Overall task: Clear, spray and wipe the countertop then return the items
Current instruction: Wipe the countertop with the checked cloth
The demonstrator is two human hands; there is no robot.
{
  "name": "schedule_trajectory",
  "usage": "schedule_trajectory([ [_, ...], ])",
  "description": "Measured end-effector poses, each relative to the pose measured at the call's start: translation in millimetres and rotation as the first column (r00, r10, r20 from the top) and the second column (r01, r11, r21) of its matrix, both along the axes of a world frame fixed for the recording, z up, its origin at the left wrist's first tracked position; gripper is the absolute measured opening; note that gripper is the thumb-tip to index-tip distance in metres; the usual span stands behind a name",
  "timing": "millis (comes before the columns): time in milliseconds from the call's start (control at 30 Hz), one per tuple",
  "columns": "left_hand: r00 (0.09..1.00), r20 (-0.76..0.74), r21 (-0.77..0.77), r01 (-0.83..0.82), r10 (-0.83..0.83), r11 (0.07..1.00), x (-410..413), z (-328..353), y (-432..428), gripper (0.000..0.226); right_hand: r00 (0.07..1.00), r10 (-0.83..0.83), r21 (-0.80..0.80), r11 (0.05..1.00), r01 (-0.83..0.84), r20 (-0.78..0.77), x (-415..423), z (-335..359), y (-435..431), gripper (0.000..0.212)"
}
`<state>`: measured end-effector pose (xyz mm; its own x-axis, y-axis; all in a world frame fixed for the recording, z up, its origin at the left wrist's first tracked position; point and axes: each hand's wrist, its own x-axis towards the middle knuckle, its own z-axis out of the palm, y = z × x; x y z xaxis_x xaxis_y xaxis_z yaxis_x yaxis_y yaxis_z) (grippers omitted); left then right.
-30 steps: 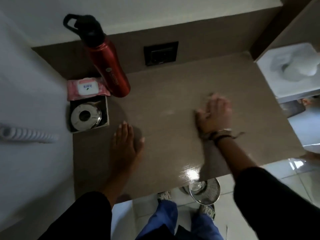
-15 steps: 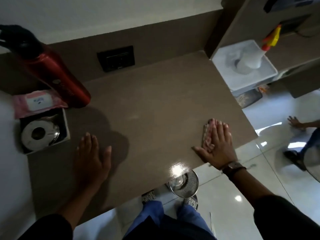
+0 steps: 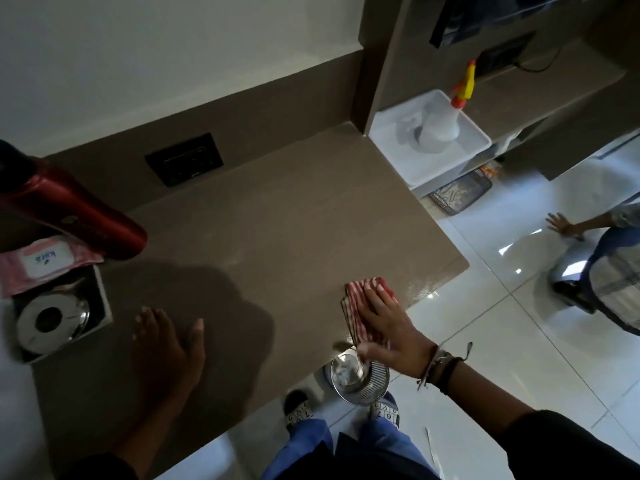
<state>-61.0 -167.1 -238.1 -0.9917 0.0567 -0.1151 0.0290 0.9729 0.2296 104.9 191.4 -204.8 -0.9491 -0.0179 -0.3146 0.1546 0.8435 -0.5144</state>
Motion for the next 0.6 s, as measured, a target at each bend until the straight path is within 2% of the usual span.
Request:
schedule_trajectory([
  [33, 1.0, 0.003, 0.007, -0.027, 0.027, 1.0, 0, 0, 5, 0.095, 0.985, -0.161, -0.166, 0.975, 0.15, -0.056, 2, 6, 1, 0.064],
  [67, 0.999, -0.003, 0.01, -0.044, 0.044, 0.999, 1, -1, 9, 0.094, 0.92, -0.375, -0.247, 0.907, 0.34, -0.111, 6, 9, 1, 0.039],
  [100, 0.999, -0.019, 0.011, -0.04, 0.04, 0.999, 2, -1, 13, 0.093, 0.796, -0.586, -0.242, 0.803, 0.545, -0.153, 7, 8, 1, 0.022],
  [133, 0.999, -0.04, 0.018, -0.007, 0.008, 1.0, 3, -2, 17, 0.092, 0.655, -0.739, -0.181, 0.673, 0.717, -0.155, 6, 7, 0, 0.02],
  [167, 0.997, -0.06, 0.035, 0.048, -0.046, 0.998, 4, -2, 23, 0.09, 0.532, -0.842, -0.134, 0.539, 0.832, -0.088, 5, 3, -2, 0.03],
  [200, 0.991, -0.076, 0.064, 0.112, -0.107, 0.992, 6, -1, 34, 0.09, 0.413, -0.909, -0.123, 0.404, 0.906, 0.052, 2, -1, -4, 0.043],
  [267, 0.97, -0.095, 0.172, 0.237, -0.223, 0.956, 7, 6, 66, 0.094, 0.206, -0.9, -0.188, 0.142, 0.972, 0.384, -3, -4, -11, 0.058],
  [300, 0.956, -0.105, 0.24, 0.292, -0.274, 0.926, 7, 10, 87, 0.095, 0.174, -0.868, -0.225, 0.074, 0.971, 0.465, -5, -3, -13, 0.056],
  [333, 0.939, -0.12, 0.296, 0.343, -0.322, 0.891, 4, 14, 109, 0.093, 0.168, -0.848, -0.23, 0.056, 0.972, 0.503, -6, -2, -12, 0.052],
  [433, 0.904, -0.139, 0.323, 0.427, -0.404, 0.845, -9, 18, 170, 0.08, 0.186, -0.777, -0.181, 0.094, 0.979, 0.601, -10, 7, -6, 0.043],
  [500, 0.902, -0.078, 0.304, 0.426, -0.424, 0.852, -21, 16, 198, 0.079, 0.188, -0.704, -0.217, 0.049, 0.975, 0.685, -15, 18, 1, 0.04],
  [533, 0.901, -0.064, 0.299, 0.428, -0.43, 0.853, -27, 13, 209, 0.081, 0.215, -0.69, -0.247, 0.054, 0.968, 0.691, -17, 25, 5, 0.037],
  [600, 0.894, -0.071, 0.303, 0.443, -0.443, 0.844, -38, 10, 227, 0.085, 0.318, -0.709, -0.318, 0.14, 0.938, 0.629, -21, 37, 15, 0.032],
])
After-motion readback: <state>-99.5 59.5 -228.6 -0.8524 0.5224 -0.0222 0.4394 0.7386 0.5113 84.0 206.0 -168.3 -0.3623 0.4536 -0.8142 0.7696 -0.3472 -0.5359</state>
